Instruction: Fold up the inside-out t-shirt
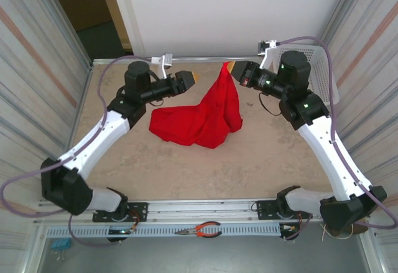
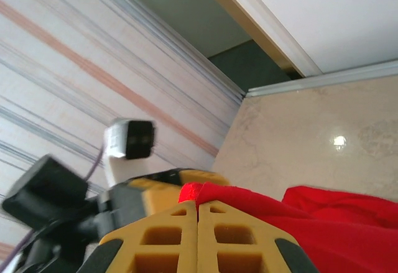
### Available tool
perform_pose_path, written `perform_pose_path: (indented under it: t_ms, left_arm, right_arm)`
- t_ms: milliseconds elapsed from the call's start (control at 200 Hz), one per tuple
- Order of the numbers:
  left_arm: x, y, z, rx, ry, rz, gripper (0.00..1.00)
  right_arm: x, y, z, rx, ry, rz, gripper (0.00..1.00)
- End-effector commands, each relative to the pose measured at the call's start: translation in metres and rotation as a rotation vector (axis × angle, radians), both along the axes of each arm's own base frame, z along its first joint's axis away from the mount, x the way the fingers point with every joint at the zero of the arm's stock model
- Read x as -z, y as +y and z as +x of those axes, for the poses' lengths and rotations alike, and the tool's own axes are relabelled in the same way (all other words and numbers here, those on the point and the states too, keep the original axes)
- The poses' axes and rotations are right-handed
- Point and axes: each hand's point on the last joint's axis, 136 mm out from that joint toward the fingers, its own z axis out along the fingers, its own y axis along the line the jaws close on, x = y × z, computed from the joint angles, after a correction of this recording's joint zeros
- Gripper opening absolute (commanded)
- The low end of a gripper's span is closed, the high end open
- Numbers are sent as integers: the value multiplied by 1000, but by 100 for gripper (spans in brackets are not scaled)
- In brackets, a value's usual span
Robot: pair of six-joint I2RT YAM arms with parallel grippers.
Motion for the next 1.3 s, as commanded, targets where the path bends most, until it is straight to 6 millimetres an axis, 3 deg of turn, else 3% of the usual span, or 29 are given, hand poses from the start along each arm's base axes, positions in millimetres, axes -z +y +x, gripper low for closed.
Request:
perform_pose_path:
  t_ms: [0,220,386,426,451,481,531,576,661,741,847,952,1052,1172,1293]
  left_arm:
    - [4,0,-15,-59,-110,119,62]
    - [27,-38,-33,-82,-203,315,62]
    - [52,-47,-13,-148,-171,423,61]
    - [56,-48,-8,-156,-174,448,51]
    - [55,-48,-4,-160,-180,459,33]
    - [54,-47,0,-166,-176,466,20]
    - [46,-44,6,-174,-182,459,13]
    - [35,-39,8,-201,-196,454,19]
    - [18,-27,7,-249,-227,429,52]
    - [22,-18,-2,-266,-220,420,59]
    - [54,-15,-23,-271,-212,452,62]
    - [92,-22,-40,-282,-206,500,65]
    - [115,-34,-46,-327,-235,591,68]
    - [129,-50,-28,-387,-265,704,75]
    - [129,-89,-3,-360,-298,735,79]
  right_arm:
    - [-5,0,-1,-6,-7,22,0]
    - [-1,-3,1,7,1,28,0]
    - [-7,-1,6,4,-3,41,0]
    - [-11,-1,8,3,-12,44,0]
    - [-16,-2,10,8,-20,46,0]
    - [-22,-3,12,12,-33,48,0]
    - [-35,-7,17,24,-56,54,0]
    - [-50,-12,21,37,-86,61,0]
    - [-88,-21,25,62,-159,72,0]
    - [-121,-24,25,67,-222,92,0]
    - [-160,-25,21,67,-303,118,0]
    - [-178,-25,21,69,-336,132,0]
    - [-186,-26,19,67,-349,146,0]
    - [-192,-24,12,54,-360,156,0]
    - [-199,-24,-2,46,-376,164,0]
